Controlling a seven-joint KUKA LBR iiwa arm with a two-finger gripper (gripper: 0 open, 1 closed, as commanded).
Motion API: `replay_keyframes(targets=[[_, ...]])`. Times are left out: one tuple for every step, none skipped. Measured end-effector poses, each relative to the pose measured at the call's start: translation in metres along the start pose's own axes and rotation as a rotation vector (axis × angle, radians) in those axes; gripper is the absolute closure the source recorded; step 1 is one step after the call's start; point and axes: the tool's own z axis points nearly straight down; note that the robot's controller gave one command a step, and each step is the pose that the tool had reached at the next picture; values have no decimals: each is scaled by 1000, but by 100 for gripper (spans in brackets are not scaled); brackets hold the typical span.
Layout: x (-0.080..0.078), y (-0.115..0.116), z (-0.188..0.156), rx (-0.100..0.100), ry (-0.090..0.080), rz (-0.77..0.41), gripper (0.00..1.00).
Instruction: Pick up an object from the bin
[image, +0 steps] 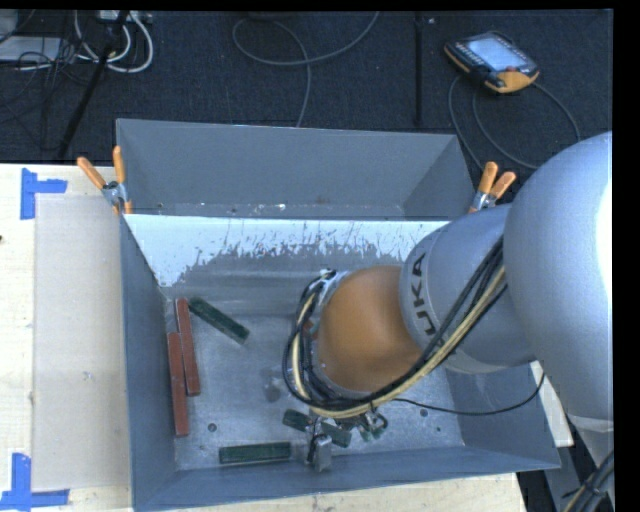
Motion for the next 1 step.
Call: replay_keyframes(targets=[[0, 0, 0, 0, 0, 0, 0]])
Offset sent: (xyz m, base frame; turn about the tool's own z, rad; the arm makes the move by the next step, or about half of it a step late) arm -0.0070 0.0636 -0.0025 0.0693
